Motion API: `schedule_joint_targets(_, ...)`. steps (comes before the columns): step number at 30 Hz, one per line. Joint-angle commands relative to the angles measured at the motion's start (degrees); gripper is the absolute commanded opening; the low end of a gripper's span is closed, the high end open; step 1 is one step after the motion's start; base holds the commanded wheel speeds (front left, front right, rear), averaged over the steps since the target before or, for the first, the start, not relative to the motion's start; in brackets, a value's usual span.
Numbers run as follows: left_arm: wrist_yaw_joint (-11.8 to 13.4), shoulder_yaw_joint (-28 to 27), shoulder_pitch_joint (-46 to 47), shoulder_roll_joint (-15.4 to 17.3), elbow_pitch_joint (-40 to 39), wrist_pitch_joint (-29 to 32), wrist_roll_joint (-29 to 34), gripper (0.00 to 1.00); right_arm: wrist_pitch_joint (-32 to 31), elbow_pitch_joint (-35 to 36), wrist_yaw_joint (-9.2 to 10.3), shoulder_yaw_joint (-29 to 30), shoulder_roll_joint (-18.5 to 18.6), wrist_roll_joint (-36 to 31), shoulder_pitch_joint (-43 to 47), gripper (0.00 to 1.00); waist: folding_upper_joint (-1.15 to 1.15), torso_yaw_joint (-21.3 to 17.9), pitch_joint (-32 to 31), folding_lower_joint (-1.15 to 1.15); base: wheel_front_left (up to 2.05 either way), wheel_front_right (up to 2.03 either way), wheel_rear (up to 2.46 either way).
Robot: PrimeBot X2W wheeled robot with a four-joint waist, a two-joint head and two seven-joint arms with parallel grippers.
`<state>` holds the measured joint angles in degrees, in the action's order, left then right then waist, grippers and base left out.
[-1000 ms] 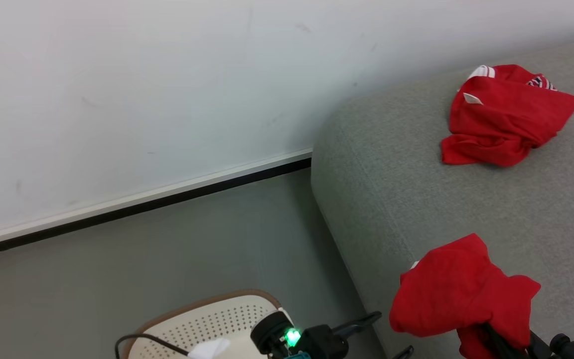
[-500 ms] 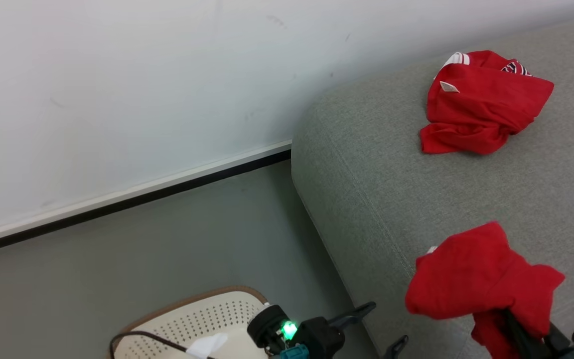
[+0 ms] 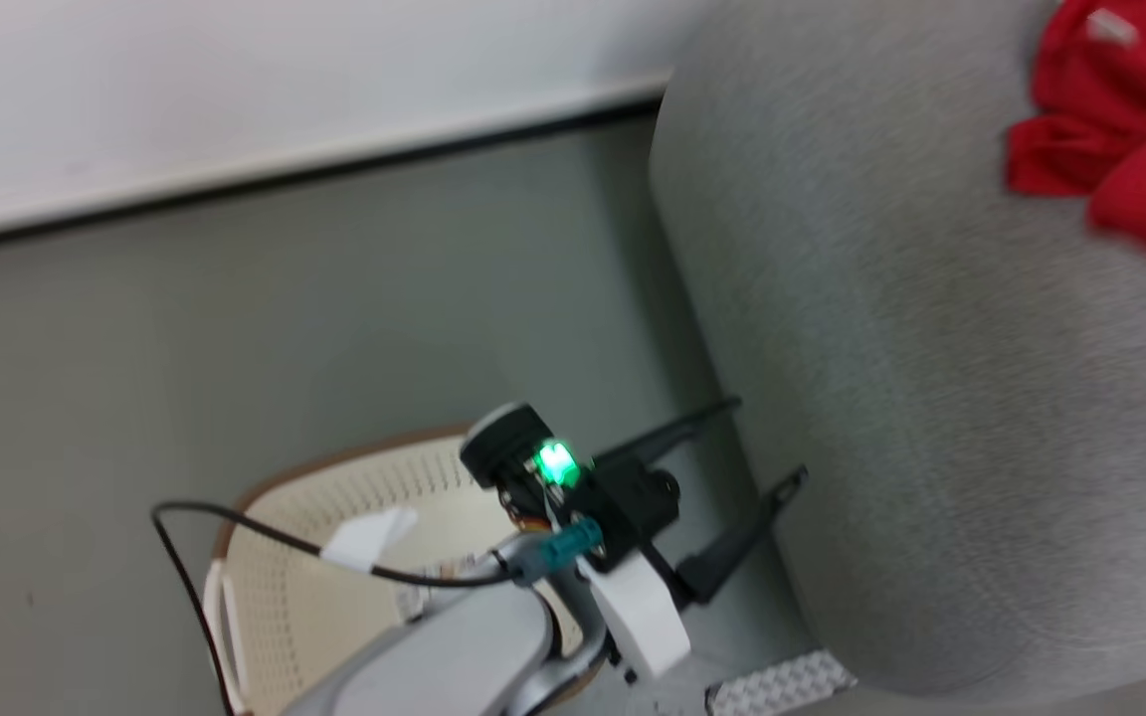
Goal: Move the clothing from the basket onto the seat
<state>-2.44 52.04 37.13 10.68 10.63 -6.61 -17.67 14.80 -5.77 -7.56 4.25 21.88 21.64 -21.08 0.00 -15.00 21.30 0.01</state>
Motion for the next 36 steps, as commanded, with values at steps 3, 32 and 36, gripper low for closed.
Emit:
schedule_joint_targets(3,0.68,-1.28,2.52,0.98,-0.69,0.15,1.02,1.0,0.36,-2.72,0.14,3.74,2.03,-0.22,-7.57,0.0,0.0,4.6,10.28,-0.01,0.0,0.0,0.0)
schedule_joint_targets(32,6.38,-4.57,-0.3,3.09,-2.65,-1.53,-1.62,1.0,-2.49,-49.66,0.14,25.96,7.75,-7.1,-39.54,0.59,0.0,12.5,17.51,-0.01,0.0,0.0,0.0)
schedule_joint_targets(36,6.93,-4.97,-1.29,3.55,-2.75,-1.75,-2.55,1.0,-1.4,-50.78,0.14,23.36,7.35,-7.2,-37.8,1.0,0.0,11.64,15.56,-0.01,0.0,0.0,0.0)
